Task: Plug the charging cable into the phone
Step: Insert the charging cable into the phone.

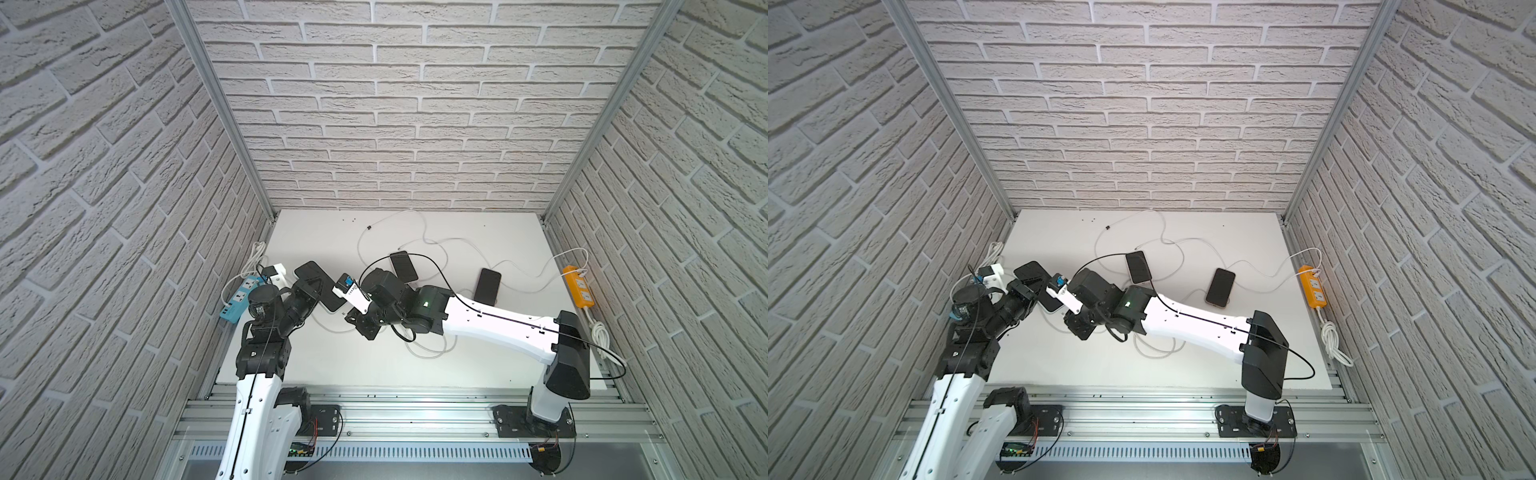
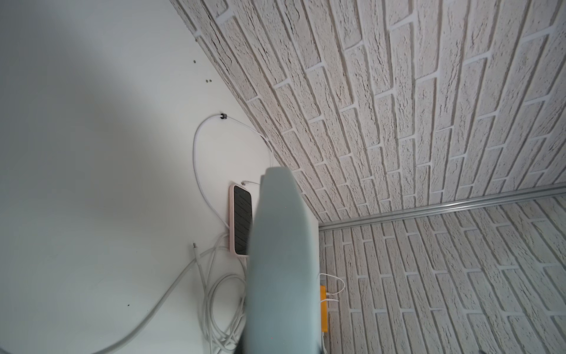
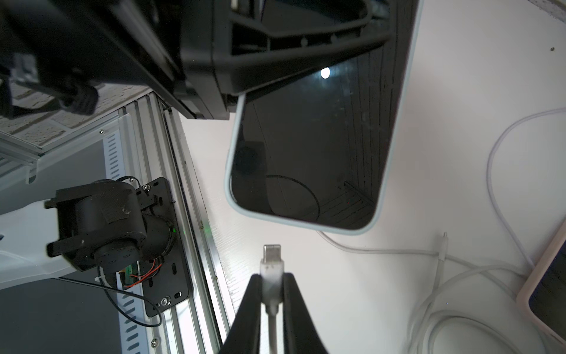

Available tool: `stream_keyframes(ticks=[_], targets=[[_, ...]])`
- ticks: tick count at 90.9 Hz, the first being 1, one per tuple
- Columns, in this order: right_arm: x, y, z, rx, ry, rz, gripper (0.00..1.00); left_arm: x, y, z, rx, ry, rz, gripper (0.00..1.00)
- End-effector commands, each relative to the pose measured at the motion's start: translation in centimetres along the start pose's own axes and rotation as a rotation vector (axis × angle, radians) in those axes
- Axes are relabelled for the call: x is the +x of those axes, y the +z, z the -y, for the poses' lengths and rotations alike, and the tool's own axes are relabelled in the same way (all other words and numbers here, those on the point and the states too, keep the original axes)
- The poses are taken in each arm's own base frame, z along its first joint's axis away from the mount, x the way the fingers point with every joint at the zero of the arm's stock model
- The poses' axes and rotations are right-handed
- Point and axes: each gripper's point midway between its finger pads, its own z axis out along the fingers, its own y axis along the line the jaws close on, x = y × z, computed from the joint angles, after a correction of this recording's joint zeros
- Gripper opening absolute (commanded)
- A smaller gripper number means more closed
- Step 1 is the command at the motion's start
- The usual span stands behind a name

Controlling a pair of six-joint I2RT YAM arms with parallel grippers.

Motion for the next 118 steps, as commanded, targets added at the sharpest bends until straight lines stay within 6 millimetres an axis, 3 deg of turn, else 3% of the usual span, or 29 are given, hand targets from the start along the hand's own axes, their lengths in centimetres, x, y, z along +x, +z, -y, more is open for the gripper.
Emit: stream_keyframes(ticks=[1, 54, 118], targets=[[-1.4, -0.1, -0.2, 0.001, 0.008, 0.032, 0.03, -0.9, -0.5, 2.4, 0.082, 0.038, 0.036, 0.0], [-1.7, -0.6, 1.3, 0.026, 0.039, 0.041, 0.03, -0.4, -0.7, 2.1, 0.08, 0.04, 0.027, 0.0], [-2.1, -1.0, 1.0, 0.001, 0.062, 0.048, 0.03, 0.1, -0.5, 1.1, 0.053, 0.038, 0.014, 0.0]])
